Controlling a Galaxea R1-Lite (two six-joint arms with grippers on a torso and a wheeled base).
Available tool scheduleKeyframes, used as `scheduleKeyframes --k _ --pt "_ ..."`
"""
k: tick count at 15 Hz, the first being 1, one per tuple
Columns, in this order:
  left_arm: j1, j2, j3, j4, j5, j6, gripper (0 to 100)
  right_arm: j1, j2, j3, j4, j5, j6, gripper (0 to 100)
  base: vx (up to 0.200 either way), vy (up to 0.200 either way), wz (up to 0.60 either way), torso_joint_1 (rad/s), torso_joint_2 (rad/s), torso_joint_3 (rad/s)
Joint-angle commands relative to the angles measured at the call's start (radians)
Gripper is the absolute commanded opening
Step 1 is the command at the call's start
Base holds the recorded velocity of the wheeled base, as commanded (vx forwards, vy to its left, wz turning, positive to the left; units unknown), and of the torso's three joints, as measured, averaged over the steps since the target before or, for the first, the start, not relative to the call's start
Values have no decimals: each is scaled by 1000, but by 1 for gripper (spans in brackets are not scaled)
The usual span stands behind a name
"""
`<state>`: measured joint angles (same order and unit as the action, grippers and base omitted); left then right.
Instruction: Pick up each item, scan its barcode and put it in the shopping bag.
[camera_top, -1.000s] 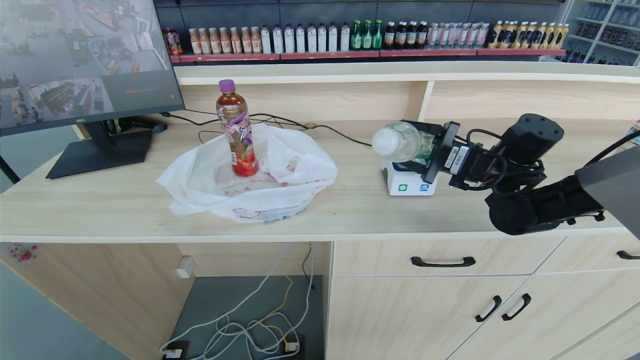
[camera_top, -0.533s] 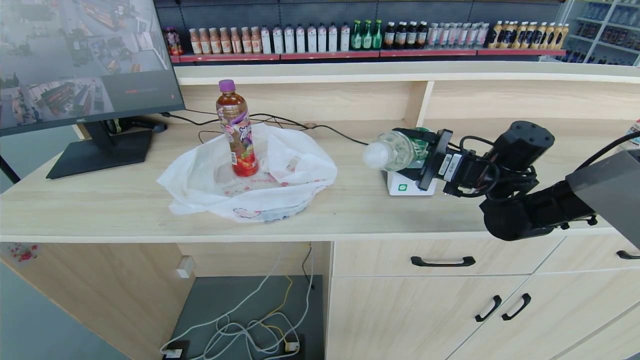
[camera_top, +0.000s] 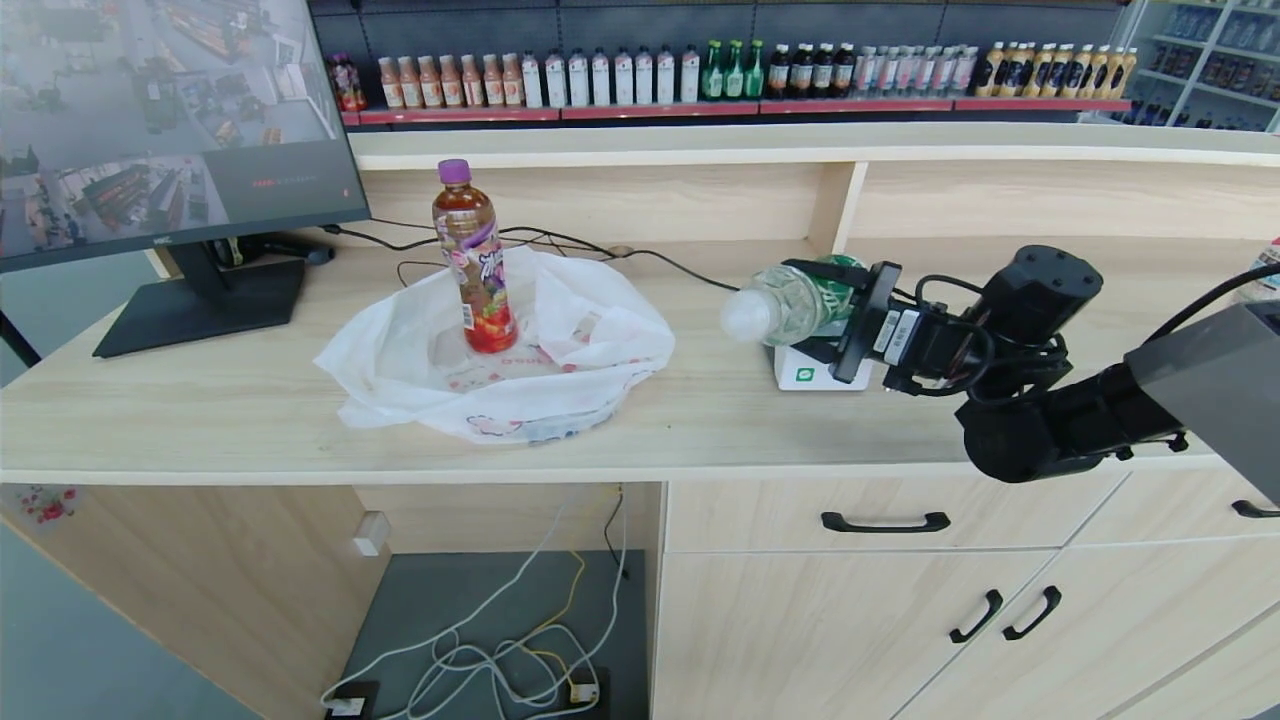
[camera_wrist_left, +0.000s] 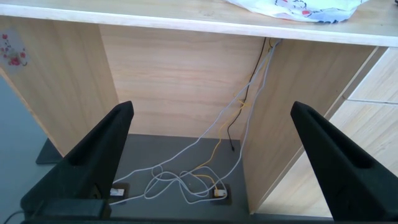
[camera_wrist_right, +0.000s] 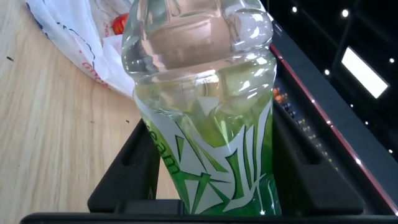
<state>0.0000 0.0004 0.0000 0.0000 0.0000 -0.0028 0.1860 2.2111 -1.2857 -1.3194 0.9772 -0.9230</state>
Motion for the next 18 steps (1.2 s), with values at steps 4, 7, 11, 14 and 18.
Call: scheduleKeyframes --k 4,7,11,14,18 --pt "0 0 0 0 0 0 100 1 -7 0 2 -11 1 0 0 0 0 0 0 0" --pt "0 0 0 0 0 0 100 4 -21 11 2 -12 1 0 0 0 0 0 0 0" --pt "0 0 0 0 0 0 100 26 -28 19 3 -15 3 0 0 0 0 0 0 0" --pt "0 0 0 0 0 0 100 55 -44 31 2 -57 10 0 0 0 0 0 0 0" --pt "0 0 0 0 0 0 100 53 -70 34 -1 -120 75 0 0 0 0 0 0 0"
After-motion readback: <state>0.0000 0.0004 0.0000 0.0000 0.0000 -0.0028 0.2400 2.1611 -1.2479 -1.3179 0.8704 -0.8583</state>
